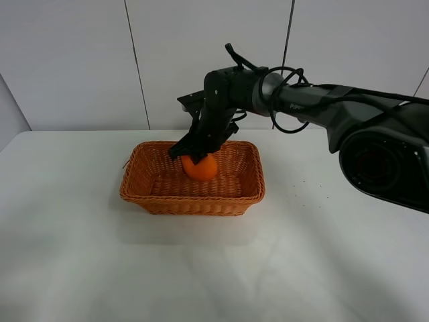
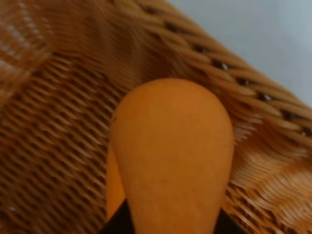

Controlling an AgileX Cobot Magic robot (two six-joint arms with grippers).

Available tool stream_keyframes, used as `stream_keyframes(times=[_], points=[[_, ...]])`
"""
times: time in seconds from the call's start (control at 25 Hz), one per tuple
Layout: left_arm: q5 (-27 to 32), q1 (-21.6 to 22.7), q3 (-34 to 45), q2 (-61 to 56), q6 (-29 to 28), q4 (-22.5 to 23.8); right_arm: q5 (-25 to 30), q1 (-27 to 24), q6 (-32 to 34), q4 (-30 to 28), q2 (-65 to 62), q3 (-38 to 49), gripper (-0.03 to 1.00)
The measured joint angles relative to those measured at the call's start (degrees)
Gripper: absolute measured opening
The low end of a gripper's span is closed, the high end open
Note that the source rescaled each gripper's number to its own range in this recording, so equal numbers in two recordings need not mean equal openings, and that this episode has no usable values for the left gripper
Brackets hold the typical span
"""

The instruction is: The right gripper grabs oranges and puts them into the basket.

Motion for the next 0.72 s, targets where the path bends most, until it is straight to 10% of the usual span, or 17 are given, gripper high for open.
stream_keyframes(times=[0.12,0.36,0.72], points=[[0.00,0.00,0.00,0.00,0.00,0.00,0.29,0.00,0.00,0.05,0.42,0.00,0.09],[0.00,0.00,0.00,0.00,0.00,0.00,3.60,0.00,-0.07,0.05,0.36,0.00,0.89],[0.00,0.00,0.00,0.00,0.00,0.00,16.03,0.00,-0.25,-1.62,-2.04,-11.01,1.00]])
